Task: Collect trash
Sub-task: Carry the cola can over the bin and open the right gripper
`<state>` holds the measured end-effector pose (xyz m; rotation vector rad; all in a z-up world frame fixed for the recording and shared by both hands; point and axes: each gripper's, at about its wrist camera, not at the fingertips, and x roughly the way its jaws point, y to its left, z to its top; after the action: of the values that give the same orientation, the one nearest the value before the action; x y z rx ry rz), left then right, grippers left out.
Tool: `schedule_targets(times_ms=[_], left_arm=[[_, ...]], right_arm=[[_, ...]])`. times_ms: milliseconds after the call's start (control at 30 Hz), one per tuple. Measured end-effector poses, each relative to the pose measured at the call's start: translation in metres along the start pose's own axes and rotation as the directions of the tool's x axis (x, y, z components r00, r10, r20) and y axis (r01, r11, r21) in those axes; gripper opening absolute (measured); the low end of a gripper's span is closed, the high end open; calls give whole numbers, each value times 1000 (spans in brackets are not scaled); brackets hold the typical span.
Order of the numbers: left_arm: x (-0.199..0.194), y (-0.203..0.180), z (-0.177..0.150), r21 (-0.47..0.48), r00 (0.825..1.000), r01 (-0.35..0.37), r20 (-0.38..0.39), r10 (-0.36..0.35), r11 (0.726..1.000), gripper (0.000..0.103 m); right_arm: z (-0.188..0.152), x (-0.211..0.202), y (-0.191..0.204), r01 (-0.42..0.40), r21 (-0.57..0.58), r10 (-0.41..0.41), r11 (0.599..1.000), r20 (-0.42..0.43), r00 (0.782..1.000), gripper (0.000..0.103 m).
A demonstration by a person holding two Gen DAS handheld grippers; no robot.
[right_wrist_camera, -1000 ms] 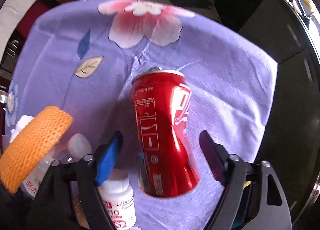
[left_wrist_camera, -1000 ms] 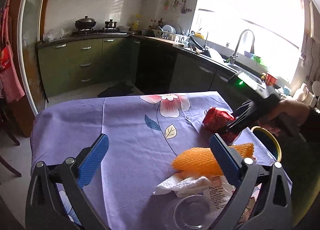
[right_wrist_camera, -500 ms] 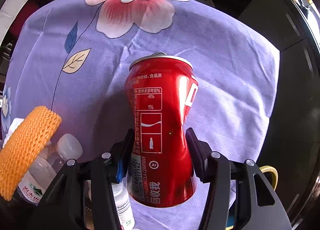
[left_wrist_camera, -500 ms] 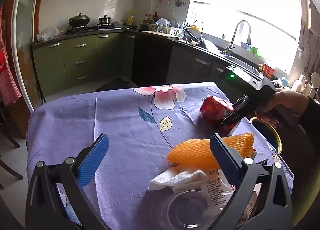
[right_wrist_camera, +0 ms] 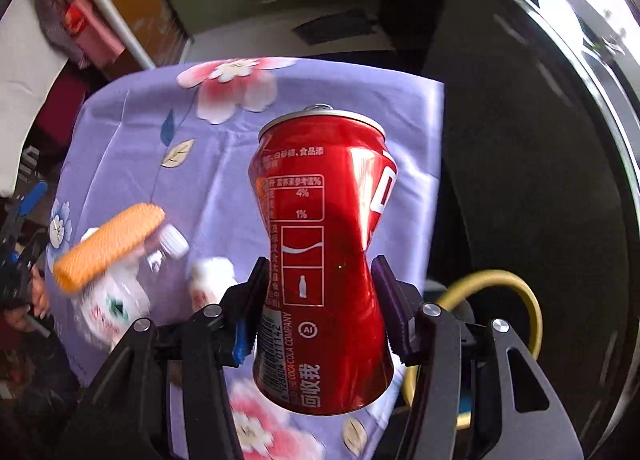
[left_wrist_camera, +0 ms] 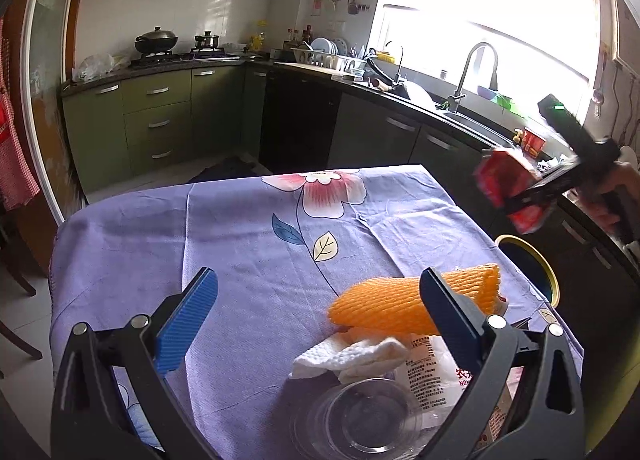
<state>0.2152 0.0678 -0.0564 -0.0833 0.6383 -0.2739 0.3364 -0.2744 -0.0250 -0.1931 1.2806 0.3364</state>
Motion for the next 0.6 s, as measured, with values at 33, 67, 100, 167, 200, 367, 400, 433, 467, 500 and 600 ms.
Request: schedule_targets(times_ms=[33, 67, 100, 167, 200, 367, 400, 433, 467, 500, 600], left_arm=[[-1, -1, 0, 4, 1000, -2, 3, 2, 1000, 96], [-1, -2, 0, 6, 1000, -2, 4, 2, 1000, 96], [-2, -4, 0, 9, 1000, 1, 6, -1, 1000, 96], [-4, -6, 0, 14, 1000, 5, 11, -6, 1000, 96], [-4, -8, 0, 21, 1000, 8, 13, -8, 1000, 96], [-6, -14, 0, 44, 1000, 16, 17, -17, 999, 96], [-6, -16, -1, 50, 1000, 19, 17, -20, 999, 96], [-6, -17, -1, 54, 1000, 22, 17, -23, 998, 96], [-7, -18, -1, 56, 1000, 24, 16, -25, 998, 96], [-7, -19, -1, 60, 999, 27, 16, -28, 998, 96], [-7, -21, -1, 69, 999, 28, 16, -29, 997, 96]], right_arm=[[-9, -6, -11, 12, 22, -12, 1000, 4, 1000, 52], [-15, -14, -19, 23, 40, -23, 999, 5, 1000, 52], [-27, -18, -37, 39, 78, -39, 996, 3, 999, 52], [-46, -17, -61, 55, 132, -55, 990, -8, 998, 52], [-55, -16, -73, 65, 159, -64, 985, -16, 998, 52], [-103, 28, -141, 91, 304, -65, 948, -96, 993, 52], [-110, 41, -153, 98, 328, -63, 939, -115, 991, 52], [-116, 50, -158, 100, 342, -61, 934, -123, 991, 52], [-120, 61, -167, 100, 364, -55, 926, -130, 990, 52], [-123, 72, -174, 96, 383, -47, 919, -136, 990, 52], [-126, 94, -180, 103, 407, -44, 907, -153, 987, 53]])
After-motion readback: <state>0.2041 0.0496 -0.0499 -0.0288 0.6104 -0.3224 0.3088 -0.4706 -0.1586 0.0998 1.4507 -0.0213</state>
